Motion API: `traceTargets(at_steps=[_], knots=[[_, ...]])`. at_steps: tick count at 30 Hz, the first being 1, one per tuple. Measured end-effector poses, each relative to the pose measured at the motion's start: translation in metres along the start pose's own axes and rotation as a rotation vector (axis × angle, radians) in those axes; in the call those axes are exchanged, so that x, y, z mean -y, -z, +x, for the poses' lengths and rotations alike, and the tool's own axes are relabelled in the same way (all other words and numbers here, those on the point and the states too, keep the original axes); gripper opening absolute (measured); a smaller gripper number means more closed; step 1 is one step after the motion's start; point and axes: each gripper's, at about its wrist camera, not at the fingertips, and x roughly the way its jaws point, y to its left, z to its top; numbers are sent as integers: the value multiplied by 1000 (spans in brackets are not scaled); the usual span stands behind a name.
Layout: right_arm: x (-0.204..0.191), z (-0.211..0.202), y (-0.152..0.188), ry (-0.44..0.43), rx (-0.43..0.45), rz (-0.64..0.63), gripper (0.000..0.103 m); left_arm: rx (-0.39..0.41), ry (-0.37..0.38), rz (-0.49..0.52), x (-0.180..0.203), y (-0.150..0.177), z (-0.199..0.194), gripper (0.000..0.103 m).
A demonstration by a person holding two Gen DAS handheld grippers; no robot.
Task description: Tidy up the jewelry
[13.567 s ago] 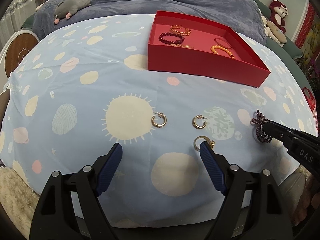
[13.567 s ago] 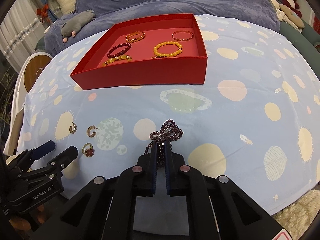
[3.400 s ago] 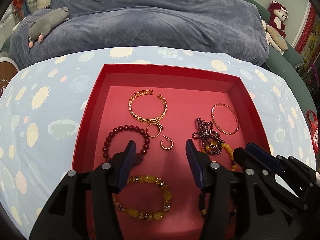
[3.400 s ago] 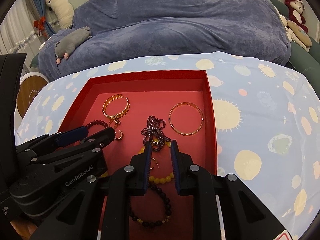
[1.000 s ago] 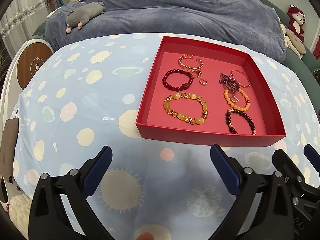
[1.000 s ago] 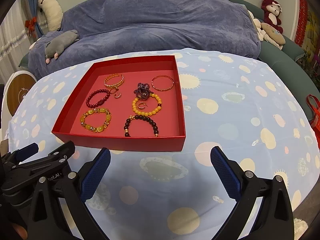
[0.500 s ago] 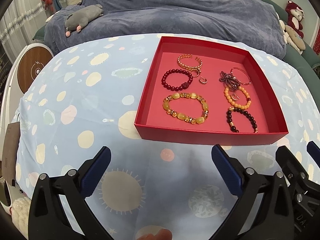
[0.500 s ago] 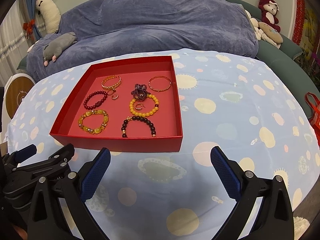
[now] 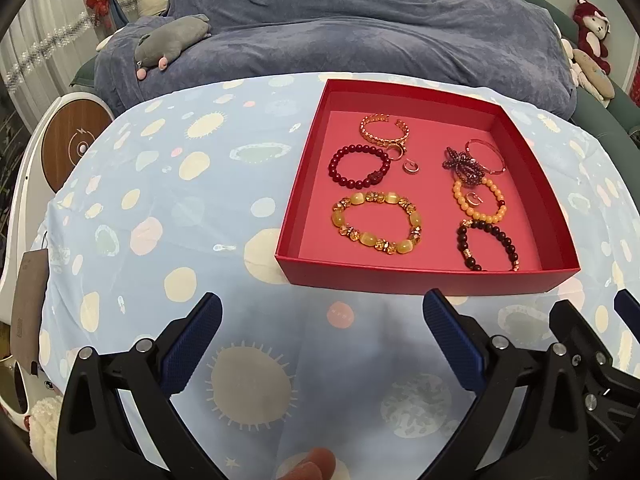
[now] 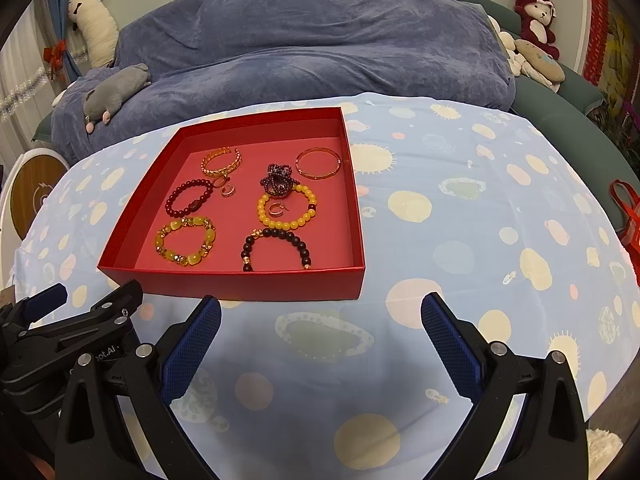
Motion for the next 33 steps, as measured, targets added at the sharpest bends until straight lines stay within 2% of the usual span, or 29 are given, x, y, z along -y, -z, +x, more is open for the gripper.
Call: traceTargets(at_steps=[33], knots=[[2, 0, 3, 0, -6, 2, 97, -13, 7, 9, 1, -2, 1, 96]])
